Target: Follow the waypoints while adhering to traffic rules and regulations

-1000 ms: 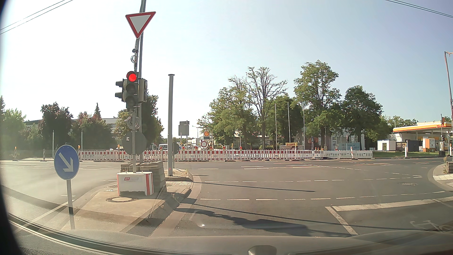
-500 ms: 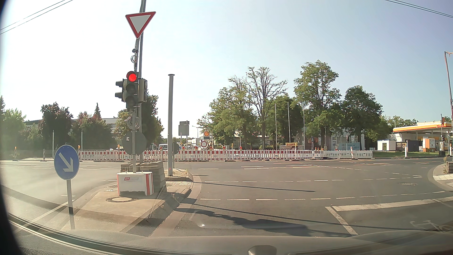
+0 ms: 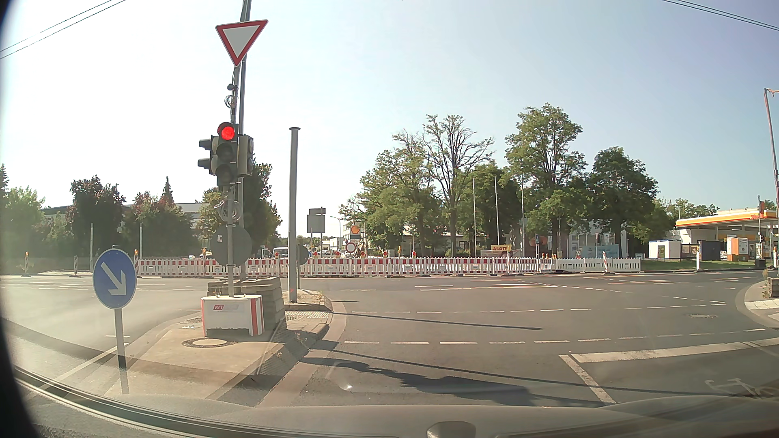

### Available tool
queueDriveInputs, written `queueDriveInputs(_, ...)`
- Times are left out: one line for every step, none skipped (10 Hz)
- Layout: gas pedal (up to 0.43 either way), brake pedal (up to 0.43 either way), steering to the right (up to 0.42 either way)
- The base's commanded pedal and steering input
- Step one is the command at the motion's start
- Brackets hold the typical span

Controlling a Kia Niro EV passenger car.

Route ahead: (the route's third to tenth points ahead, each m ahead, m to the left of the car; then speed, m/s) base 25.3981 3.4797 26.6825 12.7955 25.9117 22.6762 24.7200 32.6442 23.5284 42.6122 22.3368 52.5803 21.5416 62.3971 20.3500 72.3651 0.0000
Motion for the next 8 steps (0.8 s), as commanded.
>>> queueDriveInputs(0.000, 0.384, 0.005)
queueDriveInputs(0.000, 0.384, 0.006)
queueDriveInputs(0.000, 0.384, 0.005)
queueDriveInputs(0.000, 0.384, 0.006)
queueDriveInputs(0.000, 0.384, 0.006)
queueDriveInputs(0.000, 0.384, 0.006)
queueDriveInputs(0.000, 0.384, 0.005)
queueDriveInputs(0.000, 0.384, 0.006)
